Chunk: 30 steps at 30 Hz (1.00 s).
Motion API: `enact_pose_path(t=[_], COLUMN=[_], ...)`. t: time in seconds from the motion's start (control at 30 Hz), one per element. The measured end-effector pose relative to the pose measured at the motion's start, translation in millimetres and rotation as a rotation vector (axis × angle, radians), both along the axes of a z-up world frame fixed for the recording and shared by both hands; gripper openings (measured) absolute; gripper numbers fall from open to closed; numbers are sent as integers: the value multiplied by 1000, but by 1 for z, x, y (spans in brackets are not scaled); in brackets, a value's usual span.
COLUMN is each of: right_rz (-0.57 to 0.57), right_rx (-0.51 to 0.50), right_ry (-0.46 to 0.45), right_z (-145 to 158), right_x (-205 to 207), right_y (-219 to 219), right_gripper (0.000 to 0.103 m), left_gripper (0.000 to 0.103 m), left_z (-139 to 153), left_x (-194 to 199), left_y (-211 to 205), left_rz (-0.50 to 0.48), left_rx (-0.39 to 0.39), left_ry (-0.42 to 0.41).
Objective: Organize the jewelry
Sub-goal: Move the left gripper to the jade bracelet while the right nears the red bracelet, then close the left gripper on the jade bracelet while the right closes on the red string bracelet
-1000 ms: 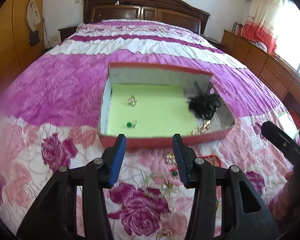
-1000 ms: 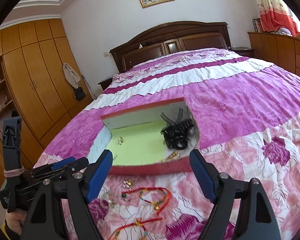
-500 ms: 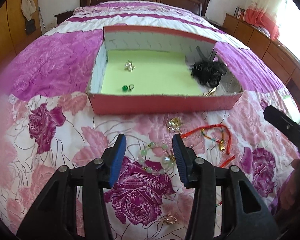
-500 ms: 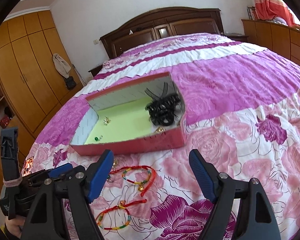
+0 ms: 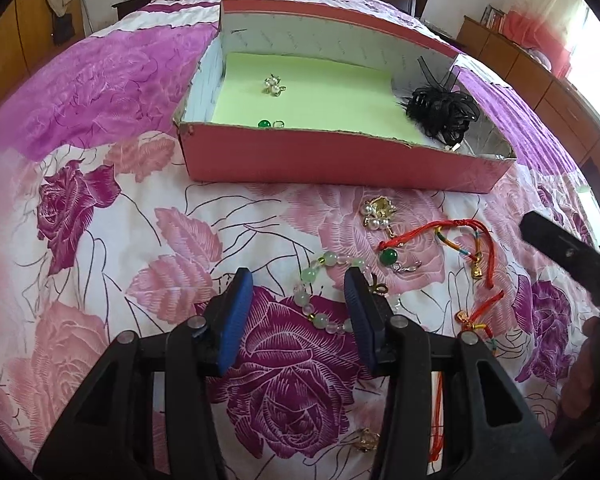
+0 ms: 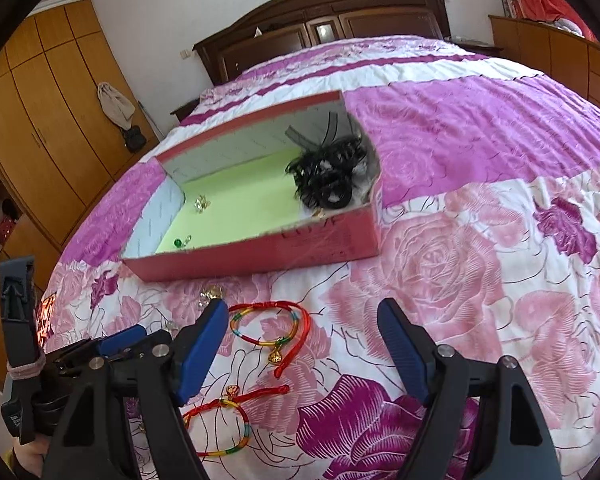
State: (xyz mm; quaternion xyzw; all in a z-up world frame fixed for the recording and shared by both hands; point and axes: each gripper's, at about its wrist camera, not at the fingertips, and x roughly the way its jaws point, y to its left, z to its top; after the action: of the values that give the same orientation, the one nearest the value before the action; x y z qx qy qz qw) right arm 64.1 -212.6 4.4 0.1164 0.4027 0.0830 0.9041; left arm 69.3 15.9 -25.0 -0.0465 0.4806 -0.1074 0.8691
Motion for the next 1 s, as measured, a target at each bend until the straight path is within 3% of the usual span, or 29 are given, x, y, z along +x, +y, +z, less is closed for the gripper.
enact_pose_path(t=[0.3,0.47,0.73,0.83,1.0], right_rz=[30,32,26,39,59], right_rx=[-18,-34,-112,-138,-144], right_ry=[78,101,128,105,83], right_z=[-23,-32,-45,-44,-42], right_x=[13,19,24,20,17], right_y=[11,14,24,30,35], right_gripper=[71,69,61,51,18], left_gripper=[35,18,17,17,11], left_z=[-8,-5,-10,-10,-10], left_x=[0,-2,-1,-2,-2], left_y=[5,12,3,-2,-8], left_rz=[0,8,-18,-32,-47], left_rx=[-28,-73,-49,-38,-32], left_ry=[-2,-12,8,0,-12])
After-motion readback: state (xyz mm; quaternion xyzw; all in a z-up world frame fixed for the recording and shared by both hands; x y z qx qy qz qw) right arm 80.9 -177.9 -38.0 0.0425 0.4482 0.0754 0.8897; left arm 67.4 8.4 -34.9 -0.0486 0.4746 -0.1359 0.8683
